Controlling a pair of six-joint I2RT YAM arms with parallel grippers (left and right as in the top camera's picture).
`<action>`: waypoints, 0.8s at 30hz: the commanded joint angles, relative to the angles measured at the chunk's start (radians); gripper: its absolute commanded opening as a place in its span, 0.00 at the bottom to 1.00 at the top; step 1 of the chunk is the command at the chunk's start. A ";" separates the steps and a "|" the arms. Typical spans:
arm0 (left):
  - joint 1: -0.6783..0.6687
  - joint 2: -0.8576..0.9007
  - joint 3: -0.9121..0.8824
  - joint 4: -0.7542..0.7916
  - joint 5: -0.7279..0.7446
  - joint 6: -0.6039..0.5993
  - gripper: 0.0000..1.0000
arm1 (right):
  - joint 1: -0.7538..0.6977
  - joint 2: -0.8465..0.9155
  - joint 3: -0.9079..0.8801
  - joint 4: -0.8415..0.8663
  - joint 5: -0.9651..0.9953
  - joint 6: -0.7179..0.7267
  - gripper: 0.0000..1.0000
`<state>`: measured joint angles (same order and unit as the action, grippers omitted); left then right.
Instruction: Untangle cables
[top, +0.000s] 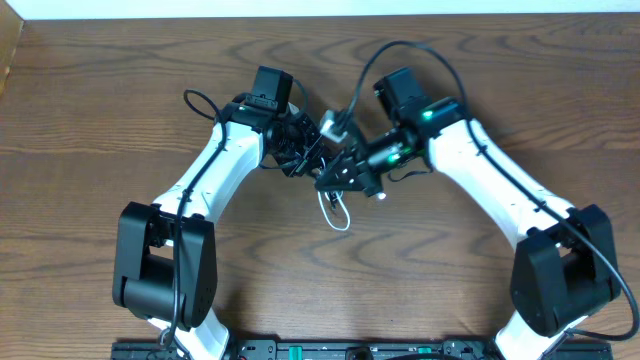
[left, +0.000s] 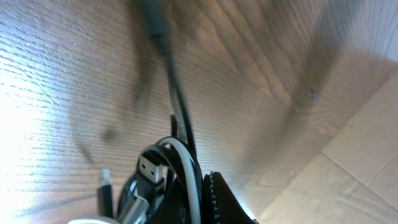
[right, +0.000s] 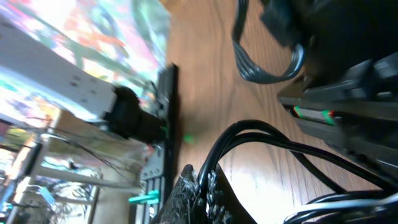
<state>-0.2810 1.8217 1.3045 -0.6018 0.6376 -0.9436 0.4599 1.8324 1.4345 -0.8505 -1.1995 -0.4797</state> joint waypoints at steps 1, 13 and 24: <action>0.019 -0.004 0.016 0.003 -0.075 0.008 0.07 | -0.045 -0.013 -0.002 -0.006 -0.235 -0.057 0.01; 0.023 -0.004 0.015 -0.101 -0.336 0.007 0.07 | -0.196 -0.034 -0.002 -0.006 -0.332 -0.079 0.01; 0.023 -0.004 0.015 -0.113 -0.358 0.006 0.07 | -0.239 -0.044 -0.002 -0.025 -0.125 -0.011 0.19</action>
<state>-0.2634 1.8217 1.3064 -0.7082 0.3080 -0.9428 0.2104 1.8164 1.4296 -0.8616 -1.4330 -0.5312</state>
